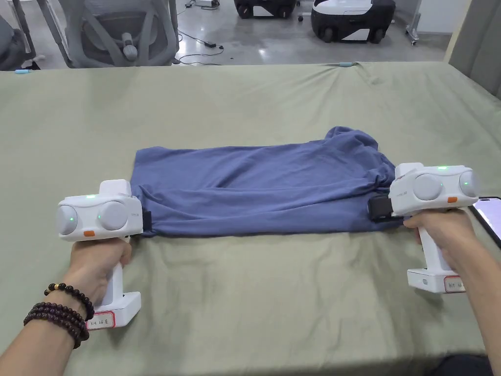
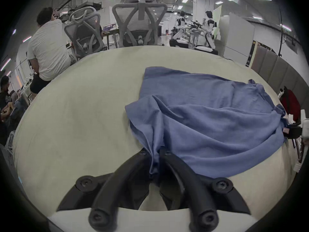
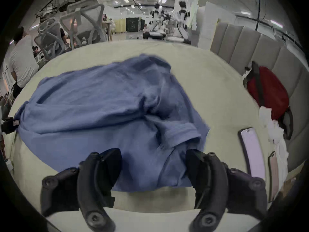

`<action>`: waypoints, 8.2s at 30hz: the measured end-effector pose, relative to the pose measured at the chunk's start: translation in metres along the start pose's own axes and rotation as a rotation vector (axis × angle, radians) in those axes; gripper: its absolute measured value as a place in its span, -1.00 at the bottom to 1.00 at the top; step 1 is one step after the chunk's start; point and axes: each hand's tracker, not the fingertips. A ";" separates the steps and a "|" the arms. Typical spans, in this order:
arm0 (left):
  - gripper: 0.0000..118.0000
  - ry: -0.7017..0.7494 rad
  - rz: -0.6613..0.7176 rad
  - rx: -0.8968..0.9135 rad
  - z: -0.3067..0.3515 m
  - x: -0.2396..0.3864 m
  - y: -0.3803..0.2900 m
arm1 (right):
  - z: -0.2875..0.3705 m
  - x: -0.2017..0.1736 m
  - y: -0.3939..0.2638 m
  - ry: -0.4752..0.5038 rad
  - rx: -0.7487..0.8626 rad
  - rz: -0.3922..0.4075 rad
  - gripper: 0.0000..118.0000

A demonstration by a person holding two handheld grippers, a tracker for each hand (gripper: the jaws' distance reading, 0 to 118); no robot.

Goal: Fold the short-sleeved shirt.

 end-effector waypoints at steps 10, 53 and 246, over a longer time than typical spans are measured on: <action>-0.87 0.008 -0.023 -0.002 0.000 0.003 0.004 | 0.010 -0.020 -0.001 0.024 0.053 0.052 -0.83; 0.05 0.029 -0.058 0.205 0.145 -0.017 -0.080 | 0.195 -0.049 -0.142 -0.016 0.411 0.047 -0.23; -0.78 -0.393 0.133 0.116 0.129 -0.068 -0.042 | 0.182 -0.137 -0.124 0.172 0.375 0.198 -1.00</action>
